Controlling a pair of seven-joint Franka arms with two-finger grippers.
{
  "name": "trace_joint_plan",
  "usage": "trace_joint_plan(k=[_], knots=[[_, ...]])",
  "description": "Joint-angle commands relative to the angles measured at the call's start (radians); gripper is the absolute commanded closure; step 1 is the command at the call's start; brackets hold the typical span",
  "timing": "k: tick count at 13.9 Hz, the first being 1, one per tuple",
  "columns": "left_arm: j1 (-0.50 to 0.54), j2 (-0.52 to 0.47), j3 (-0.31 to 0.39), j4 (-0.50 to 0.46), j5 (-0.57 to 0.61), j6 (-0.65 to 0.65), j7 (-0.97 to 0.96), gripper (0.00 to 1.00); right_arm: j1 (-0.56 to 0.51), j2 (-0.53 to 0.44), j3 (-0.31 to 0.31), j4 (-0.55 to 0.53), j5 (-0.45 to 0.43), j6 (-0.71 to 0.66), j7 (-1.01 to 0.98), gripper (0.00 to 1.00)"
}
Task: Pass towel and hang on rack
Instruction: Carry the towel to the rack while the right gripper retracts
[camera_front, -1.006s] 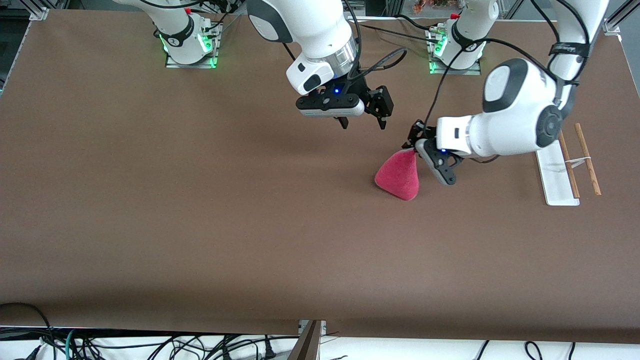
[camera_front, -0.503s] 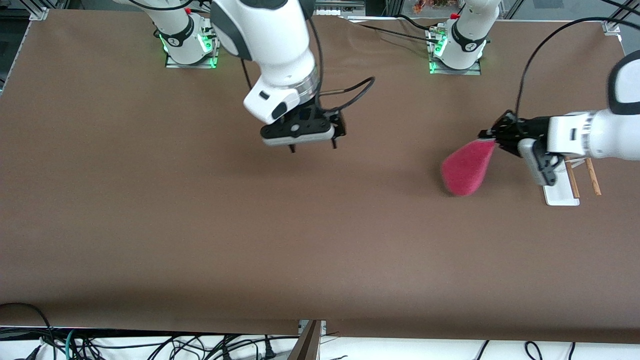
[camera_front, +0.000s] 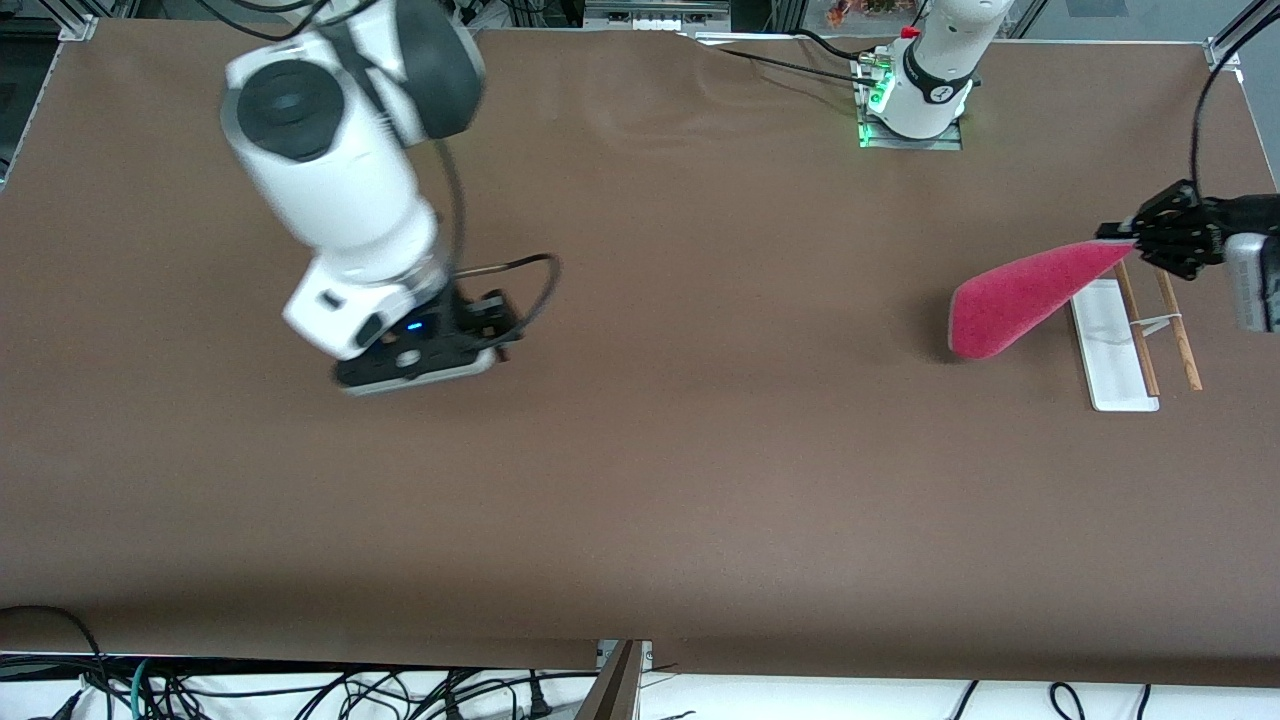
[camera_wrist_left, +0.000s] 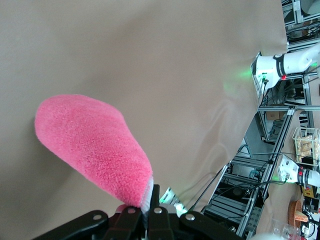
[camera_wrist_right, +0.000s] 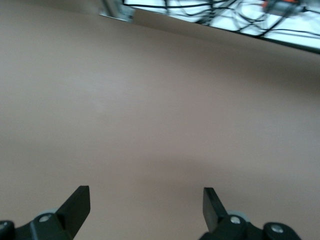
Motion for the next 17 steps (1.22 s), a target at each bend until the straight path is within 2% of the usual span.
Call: trace_joint_plan(k=[1, 4, 6, 9, 12, 15, 17], knots=[[0.058, 0.056, -0.015, 0.014, 0.055, -0.011, 0.138, 1.0, -0.099, -0.037, 0.016, -0.004, 0.009, -0.044, -0.07, 0.0], [0.14, 0.059, -0.012, 0.014, 0.087, -0.043, 0.204, 1.0, -0.257, -0.098, 0.025, -0.048, 0.009, -0.06, -0.087, 0.0], [0.153, 0.079, -0.009, 0.038, 0.146, -0.049, 0.25, 1.0, -0.348, -0.153, 0.024, -0.12, 0.009, -0.052, -0.167, 0.0], [0.162, 0.093, 0.009, 0.082, 0.176, -0.054, 0.299, 1.0, -0.443, -0.234, 0.024, -0.218, 0.009, -0.051, -0.227, 0.0], [0.153, 0.188, 0.014, 0.178, 0.243, -0.052, 0.302, 1.0, -0.465, -0.325, 0.022, -0.337, 0.009, 0.007, -0.211, 0.0], [0.121, 0.369, 0.013, 0.335, 0.318, -0.049, 0.313, 1.0, -0.466, -0.385, 0.022, -0.41, 0.008, 0.014, -0.215, 0.0], [0.099, 0.414, 0.016, 0.403, 0.351, -0.048, 0.339, 1.0, -0.466, -0.436, 0.018, -0.464, 0.009, 0.011, -0.205, 0.0]])
